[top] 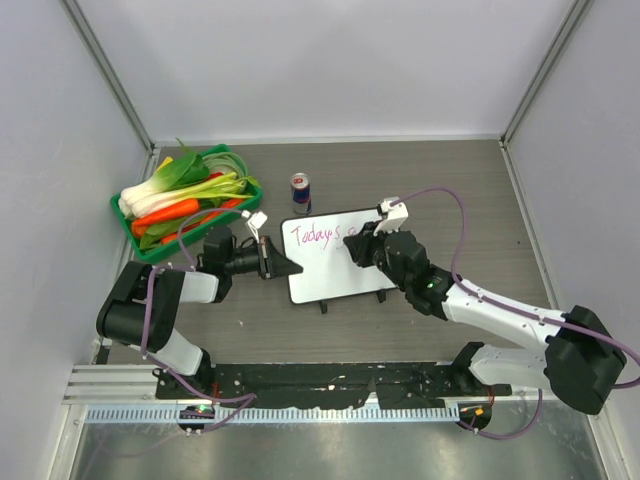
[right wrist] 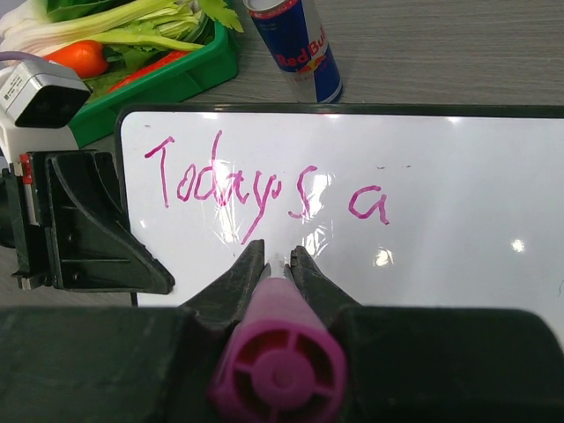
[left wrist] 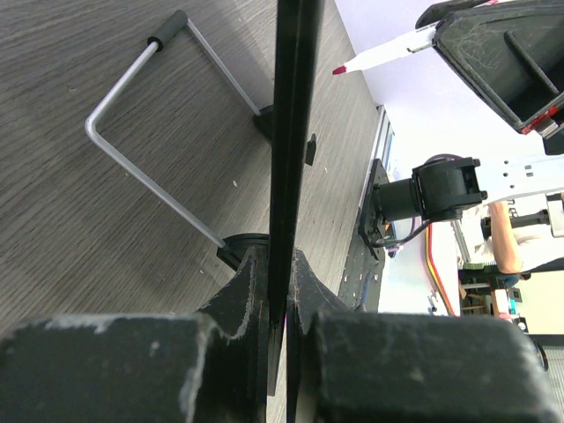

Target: Write a sentence on the whiteboard

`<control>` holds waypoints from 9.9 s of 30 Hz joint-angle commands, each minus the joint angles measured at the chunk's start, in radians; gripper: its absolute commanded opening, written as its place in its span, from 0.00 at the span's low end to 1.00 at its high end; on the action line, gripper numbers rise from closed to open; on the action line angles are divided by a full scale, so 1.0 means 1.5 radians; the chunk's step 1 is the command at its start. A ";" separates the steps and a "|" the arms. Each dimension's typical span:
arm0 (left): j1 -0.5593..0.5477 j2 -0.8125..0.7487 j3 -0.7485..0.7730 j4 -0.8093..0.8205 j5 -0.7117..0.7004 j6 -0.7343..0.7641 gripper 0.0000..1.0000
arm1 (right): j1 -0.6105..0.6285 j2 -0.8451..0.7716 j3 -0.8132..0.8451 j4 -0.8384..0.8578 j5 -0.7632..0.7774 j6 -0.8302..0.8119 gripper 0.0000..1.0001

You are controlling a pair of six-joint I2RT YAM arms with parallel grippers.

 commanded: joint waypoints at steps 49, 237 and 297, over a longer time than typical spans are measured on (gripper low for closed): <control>-0.001 0.019 0.006 -0.044 -0.040 0.020 0.00 | 0.004 0.029 0.008 0.014 -0.019 0.013 0.01; -0.002 0.021 0.009 -0.045 -0.040 0.020 0.00 | -0.025 -0.002 -0.030 -0.037 -0.008 0.040 0.01; -0.002 0.022 0.009 -0.045 -0.039 0.021 0.00 | -0.040 0.009 0.033 -0.060 0.071 0.035 0.01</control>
